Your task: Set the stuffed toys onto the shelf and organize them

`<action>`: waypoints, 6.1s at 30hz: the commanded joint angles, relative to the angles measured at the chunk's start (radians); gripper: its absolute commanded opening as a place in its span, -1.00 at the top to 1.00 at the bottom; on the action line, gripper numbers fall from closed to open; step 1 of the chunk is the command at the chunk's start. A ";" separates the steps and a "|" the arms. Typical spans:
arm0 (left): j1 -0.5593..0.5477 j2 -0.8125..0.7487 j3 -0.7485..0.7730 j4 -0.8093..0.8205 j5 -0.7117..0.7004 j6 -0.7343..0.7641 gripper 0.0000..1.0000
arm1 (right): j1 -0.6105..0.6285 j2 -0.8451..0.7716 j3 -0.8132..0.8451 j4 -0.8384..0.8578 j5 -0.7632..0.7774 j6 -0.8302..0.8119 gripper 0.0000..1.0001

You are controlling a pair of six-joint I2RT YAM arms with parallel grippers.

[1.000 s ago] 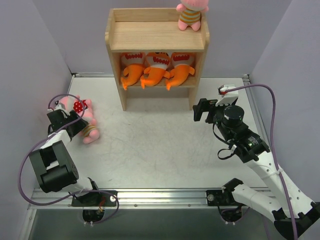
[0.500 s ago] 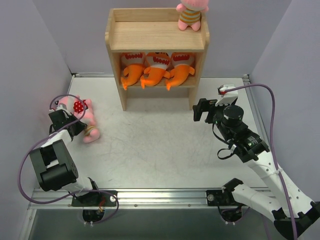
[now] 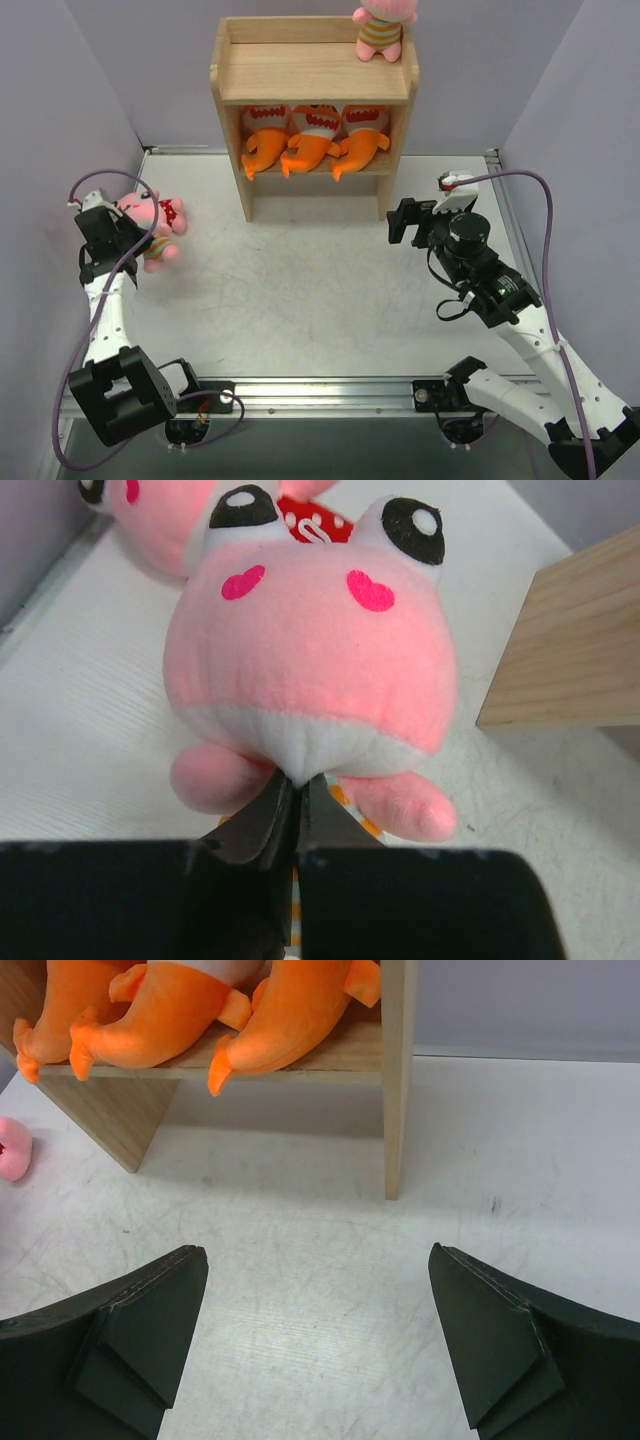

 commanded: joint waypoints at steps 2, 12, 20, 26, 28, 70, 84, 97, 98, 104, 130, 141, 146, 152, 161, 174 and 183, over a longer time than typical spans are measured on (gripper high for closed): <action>-0.005 -0.059 0.179 -0.104 -0.069 0.029 0.95 | 0.004 -0.009 -0.004 0.039 0.019 -0.014 -0.97; -0.122 -0.001 0.632 -0.277 -0.133 0.099 0.95 | 0.004 -0.016 0.002 0.031 0.031 -0.017 -0.97; -0.406 0.114 1.032 -0.239 -0.377 0.204 0.95 | 0.004 -0.003 0.019 0.019 0.043 -0.022 -0.97; -0.668 0.247 1.242 -0.157 -0.513 0.288 0.95 | 0.002 0.004 0.041 0.008 0.040 -0.014 -0.96; -0.748 0.295 1.269 -0.106 -0.558 0.329 0.95 | 0.002 0.009 0.051 0.002 0.035 -0.010 -0.96; -0.775 0.949 1.648 0.571 -0.414 0.422 0.95 | -0.009 0.098 0.157 -0.019 0.074 -0.041 -0.96; -0.732 0.984 1.606 0.623 -0.380 0.371 0.95 | -0.013 0.092 0.150 -0.026 0.089 -0.042 -0.96; -0.732 0.976 1.536 0.666 -0.400 0.395 0.86 | -0.016 0.087 0.160 -0.036 0.089 -0.054 -0.96; -0.732 0.978 1.534 0.669 -0.403 0.403 0.86 | -0.016 0.086 0.159 -0.038 0.089 -0.054 -0.96; -0.730 0.976 1.513 0.701 -0.389 0.403 0.78 | -0.016 0.070 0.156 -0.039 0.084 -0.042 -0.96; -0.732 0.858 1.347 0.792 -0.374 0.378 0.14 | -0.018 0.041 0.159 -0.066 0.081 -0.010 -0.95; -0.732 0.846 1.343 0.786 -0.372 0.375 0.08 | -0.018 0.035 0.157 -0.069 0.083 0.002 -0.95; -0.732 0.824 1.315 0.792 -0.371 0.371 -0.05 | -0.018 0.037 0.156 -0.067 0.086 0.010 -0.94; -0.733 0.788 1.266 0.812 -0.372 0.369 -0.10 | -0.018 0.037 0.154 -0.069 0.081 0.016 -0.94; -0.732 0.748 1.218 0.815 -0.368 0.375 -0.10 | -0.016 0.032 0.154 -0.073 0.072 0.022 -0.93; -0.709 0.639 1.335 0.388 -0.330 0.215 -0.10 | -0.018 0.012 0.154 -0.079 0.069 0.036 -0.93; -0.672 0.671 1.572 -0.036 -0.221 0.174 -0.18 | -0.018 0.004 0.136 -0.072 0.061 0.041 -0.93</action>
